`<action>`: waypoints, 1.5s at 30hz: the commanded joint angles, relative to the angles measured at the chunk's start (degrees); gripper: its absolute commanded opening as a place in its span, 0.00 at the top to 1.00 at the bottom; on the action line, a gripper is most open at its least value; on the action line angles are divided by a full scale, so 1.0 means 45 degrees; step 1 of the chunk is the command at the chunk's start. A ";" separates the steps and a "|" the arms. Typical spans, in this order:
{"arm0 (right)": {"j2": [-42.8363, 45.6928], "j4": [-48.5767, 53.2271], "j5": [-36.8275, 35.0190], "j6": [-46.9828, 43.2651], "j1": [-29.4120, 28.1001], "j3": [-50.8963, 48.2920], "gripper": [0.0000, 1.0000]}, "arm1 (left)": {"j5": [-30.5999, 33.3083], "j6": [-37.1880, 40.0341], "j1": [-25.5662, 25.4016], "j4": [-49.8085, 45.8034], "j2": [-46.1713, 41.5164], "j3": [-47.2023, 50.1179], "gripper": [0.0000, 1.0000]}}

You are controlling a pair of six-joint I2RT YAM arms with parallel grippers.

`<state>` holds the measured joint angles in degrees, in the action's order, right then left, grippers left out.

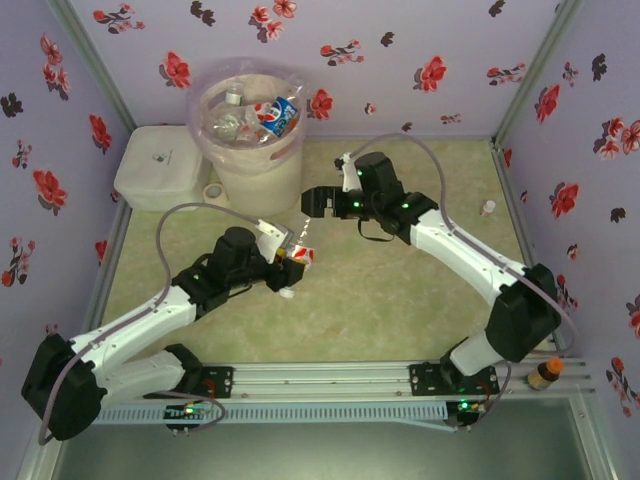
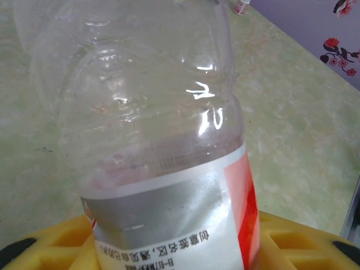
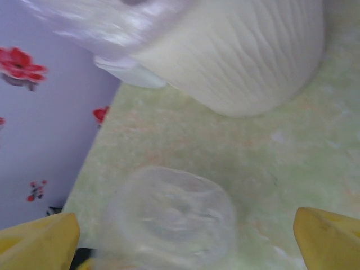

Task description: Put the plastic bottles in the bin

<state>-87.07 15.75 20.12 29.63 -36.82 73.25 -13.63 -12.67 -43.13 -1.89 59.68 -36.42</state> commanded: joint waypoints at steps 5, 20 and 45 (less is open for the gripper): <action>-0.0691 0.0461 0.0222 0.0713 -0.0095 0.0814 0.15 | 0.0426 0.0721 -0.0071 0.0095 0.0403 -0.0708 0.86; 0.0566 0.0106 0.0528 -0.0427 0.0930 0.2822 0.56 | 0.2450 -0.0005 -0.0047 -0.0343 -0.1736 -0.0972 0.23; -0.6143 -1.1892 -0.2613 -0.3015 0.2068 1.0279 0.63 | 0.3494 -0.4085 0.6492 -0.3753 -0.0860 -0.6445 0.05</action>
<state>-109.19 -36.67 9.61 18.02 -27.99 110.91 4.25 -30.61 -16.32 -18.46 53.54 -62.65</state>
